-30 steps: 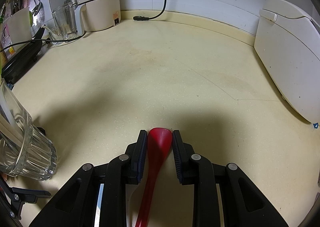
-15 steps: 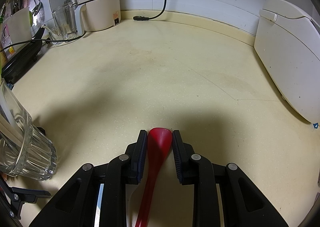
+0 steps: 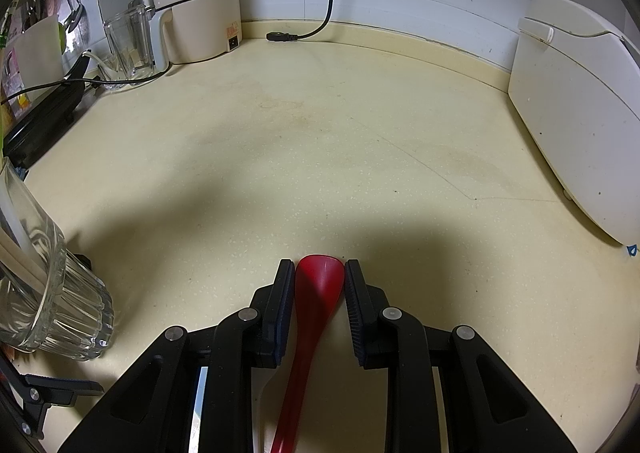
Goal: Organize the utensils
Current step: 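Carry the red spoon over the glass while the left tool holds the glass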
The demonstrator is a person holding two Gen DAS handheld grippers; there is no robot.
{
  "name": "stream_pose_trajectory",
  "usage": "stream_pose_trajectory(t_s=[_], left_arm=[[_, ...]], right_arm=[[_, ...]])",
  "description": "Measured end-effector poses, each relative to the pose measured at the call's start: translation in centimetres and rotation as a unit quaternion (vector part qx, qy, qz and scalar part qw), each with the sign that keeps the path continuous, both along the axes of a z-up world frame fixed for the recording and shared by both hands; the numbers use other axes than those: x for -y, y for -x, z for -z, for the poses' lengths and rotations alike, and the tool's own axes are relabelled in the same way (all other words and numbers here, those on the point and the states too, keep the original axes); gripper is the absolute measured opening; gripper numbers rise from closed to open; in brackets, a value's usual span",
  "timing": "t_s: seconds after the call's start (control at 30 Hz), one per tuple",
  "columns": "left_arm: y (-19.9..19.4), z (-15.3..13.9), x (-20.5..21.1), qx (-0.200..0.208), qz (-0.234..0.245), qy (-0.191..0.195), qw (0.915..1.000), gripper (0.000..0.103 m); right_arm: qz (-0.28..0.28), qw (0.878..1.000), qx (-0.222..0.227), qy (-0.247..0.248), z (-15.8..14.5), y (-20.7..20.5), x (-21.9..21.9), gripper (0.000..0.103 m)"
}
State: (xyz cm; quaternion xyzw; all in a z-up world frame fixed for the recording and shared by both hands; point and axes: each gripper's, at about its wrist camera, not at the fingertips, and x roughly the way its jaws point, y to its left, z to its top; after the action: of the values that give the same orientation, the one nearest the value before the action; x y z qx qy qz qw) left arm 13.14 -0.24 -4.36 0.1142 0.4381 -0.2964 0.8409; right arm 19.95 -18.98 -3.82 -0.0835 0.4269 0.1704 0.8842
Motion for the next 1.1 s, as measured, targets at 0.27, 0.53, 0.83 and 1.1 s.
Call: stream_pose_trajectory(t_s=[0.27,0.53,0.83,1.1], left_arm=[[0.0,0.0,0.1,0.000,0.000,-0.001,1.0000,0.086],[0.0,0.0,0.1,0.000,0.000,-0.001,1.0000,0.086],[0.0,0.0,0.2,0.000,0.000,-0.002,1.0000,0.086],[0.0,0.0,0.4,0.002,0.000,-0.004,1.0000,0.086]], right_arm=[[0.011,1.000,0.010,-0.014,-0.4,-0.2,0.7,0.025],[0.011,0.998,0.055,-0.031,-2.6,1.0,0.8,0.025],[0.029,0.988,0.126,-0.088,-8.0,3.3,2.3,0.025],[0.045,0.973,0.169,-0.151,-11.6,5.8,3.2,0.025]])
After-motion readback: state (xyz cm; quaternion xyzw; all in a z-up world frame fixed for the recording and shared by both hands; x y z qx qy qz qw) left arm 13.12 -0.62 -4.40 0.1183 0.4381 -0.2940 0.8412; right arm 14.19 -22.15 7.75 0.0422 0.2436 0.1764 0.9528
